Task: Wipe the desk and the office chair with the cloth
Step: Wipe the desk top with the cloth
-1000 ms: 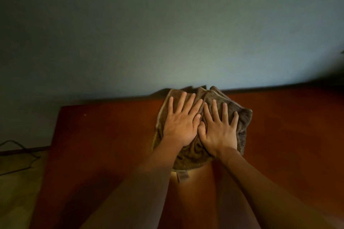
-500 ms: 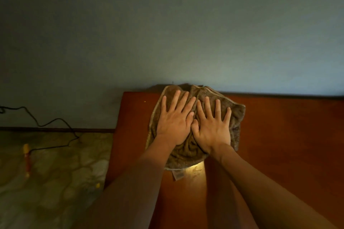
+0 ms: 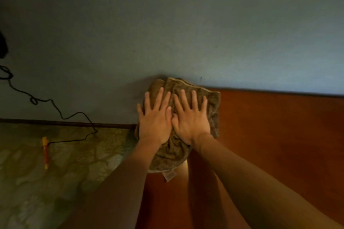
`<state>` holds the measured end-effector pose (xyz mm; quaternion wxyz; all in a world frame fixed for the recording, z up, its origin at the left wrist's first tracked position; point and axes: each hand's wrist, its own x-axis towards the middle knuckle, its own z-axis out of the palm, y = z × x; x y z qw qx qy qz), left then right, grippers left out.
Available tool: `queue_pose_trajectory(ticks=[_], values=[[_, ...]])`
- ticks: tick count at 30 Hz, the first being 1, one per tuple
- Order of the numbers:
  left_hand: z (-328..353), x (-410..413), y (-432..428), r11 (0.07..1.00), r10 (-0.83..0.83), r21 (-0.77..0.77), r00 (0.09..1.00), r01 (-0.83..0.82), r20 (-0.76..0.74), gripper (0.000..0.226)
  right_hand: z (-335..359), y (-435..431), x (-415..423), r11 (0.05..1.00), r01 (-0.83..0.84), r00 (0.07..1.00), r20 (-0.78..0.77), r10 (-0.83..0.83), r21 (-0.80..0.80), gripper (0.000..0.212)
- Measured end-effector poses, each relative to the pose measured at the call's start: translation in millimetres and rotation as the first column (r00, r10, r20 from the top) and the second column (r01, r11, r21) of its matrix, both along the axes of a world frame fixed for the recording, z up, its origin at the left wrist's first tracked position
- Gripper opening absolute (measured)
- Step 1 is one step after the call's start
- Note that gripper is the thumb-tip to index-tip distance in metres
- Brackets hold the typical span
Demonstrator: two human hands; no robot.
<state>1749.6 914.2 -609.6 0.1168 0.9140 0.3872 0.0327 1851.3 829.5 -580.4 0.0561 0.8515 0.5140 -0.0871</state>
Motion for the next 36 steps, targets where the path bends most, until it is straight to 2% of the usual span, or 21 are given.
queue_pose_trajectory(ticks=[2, 6, 11, 16, 25, 36], values=[[-1, -7, 1, 0.998, 0.052, -0.02, 0.999, -0.052, -0.003, 0.057, -1, 7, -5, 0.999, -0.036, 0.999, -0.01, 0.036, 0.01, 0.077], [2, -4, -2, 0.997, 0.04, 0.074, 0.998, -0.037, -0.043, 0.059, -3, 4, -2, 0.998, -0.035, 0.999, -0.025, 0.036, 0.042, 0.068], [7, 3, -7, 0.984, -0.079, 0.15, 0.99, 0.097, -0.119, 0.063, -2, -16, 2, 0.996, 0.011, 0.998, -0.066, -0.005, 0.085, 0.064], [9, 27, -31, 0.973, -0.182, 0.117, 0.973, 0.2, -0.143, 0.063, -4, -56, 23, 0.991, 0.073, 0.995, -0.083, -0.064, 0.115, 0.066], [13, 116, -104, 0.935, -0.336, 0.066, 0.928, 0.349, -0.161, 0.065, -3, -149, 94, 0.968, 0.219, 0.975, -0.075, -0.211, 0.124, 0.068], [21, 224, -192, 0.832, -0.538, 0.06, 0.828, 0.552, -0.155, 0.057, -4, -252, 171, 0.892, 0.411, 0.911, -0.07, -0.405, 0.189, 0.068]])
